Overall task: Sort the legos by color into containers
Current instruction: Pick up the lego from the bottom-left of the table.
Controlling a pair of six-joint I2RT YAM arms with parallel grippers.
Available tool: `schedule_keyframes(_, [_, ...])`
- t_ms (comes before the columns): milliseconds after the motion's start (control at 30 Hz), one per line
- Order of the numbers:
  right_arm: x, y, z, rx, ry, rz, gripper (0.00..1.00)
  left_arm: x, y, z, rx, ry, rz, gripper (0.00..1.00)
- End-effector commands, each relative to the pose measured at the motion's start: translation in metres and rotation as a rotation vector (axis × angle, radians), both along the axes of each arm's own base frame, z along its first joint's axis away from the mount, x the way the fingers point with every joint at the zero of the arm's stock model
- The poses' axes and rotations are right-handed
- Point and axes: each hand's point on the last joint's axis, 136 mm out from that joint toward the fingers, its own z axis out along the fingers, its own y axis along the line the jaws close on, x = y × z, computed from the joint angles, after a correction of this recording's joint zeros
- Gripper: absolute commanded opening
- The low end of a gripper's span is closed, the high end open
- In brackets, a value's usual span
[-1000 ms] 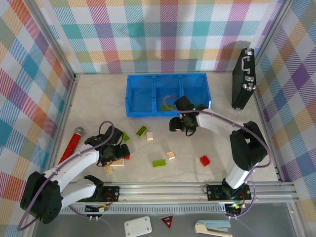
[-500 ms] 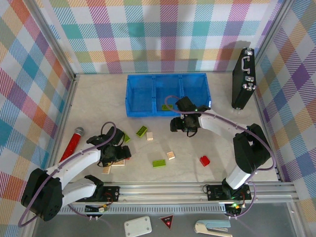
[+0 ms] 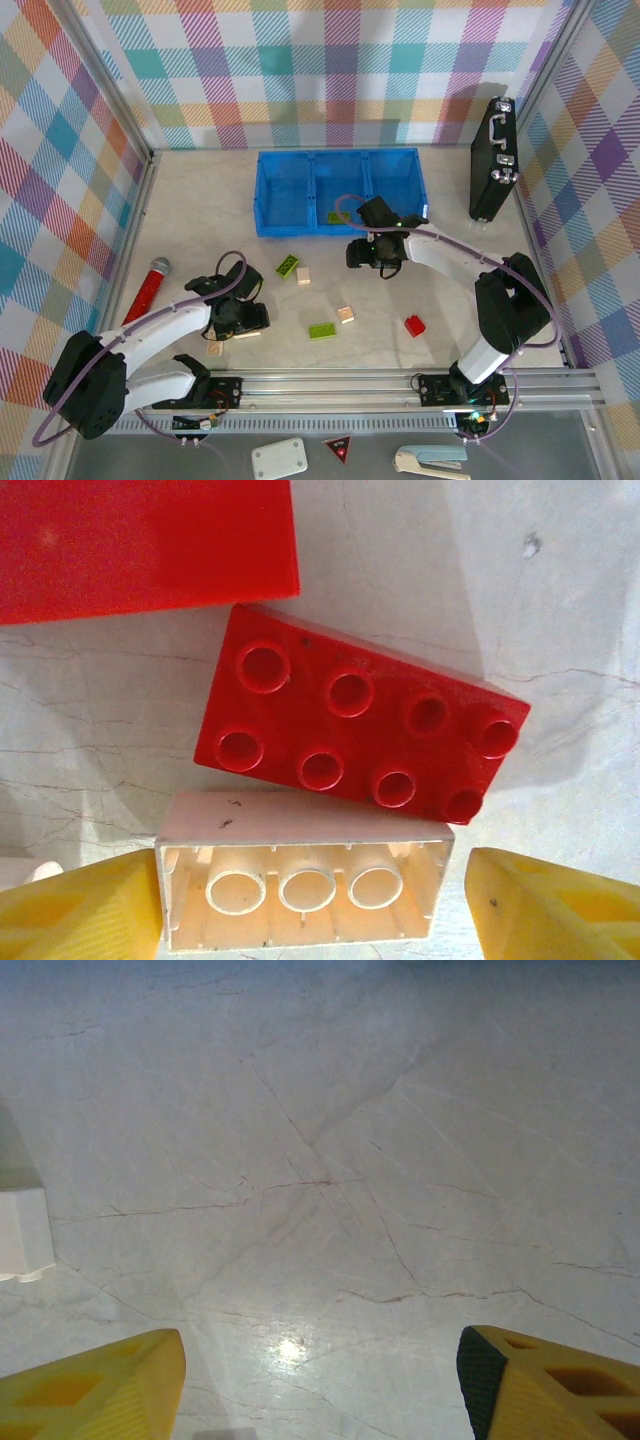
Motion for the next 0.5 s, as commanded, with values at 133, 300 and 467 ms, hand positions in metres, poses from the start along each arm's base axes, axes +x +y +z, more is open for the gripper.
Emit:
schedule_keyframes(133, [-0.0048,-0.0058,0.0071,-0.007,-0.010,-0.010,0.73,0.0016,-0.0033,-0.0022,0.037,0.021,-0.031,0.75])
schedule_keyframes(300, [-0.0061,-0.0068,0.0073,-0.008,-0.009,-0.013,0.73,0.0029,-0.0063,-0.0018,0.034,0.017,-0.039,0.71])
schedule_keyframes(467, [-0.0058,-0.0068,0.0138,0.003,-0.021,-0.018,0.73,0.0032,-0.0056,0.0001,0.044,0.013,-0.046,0.67])
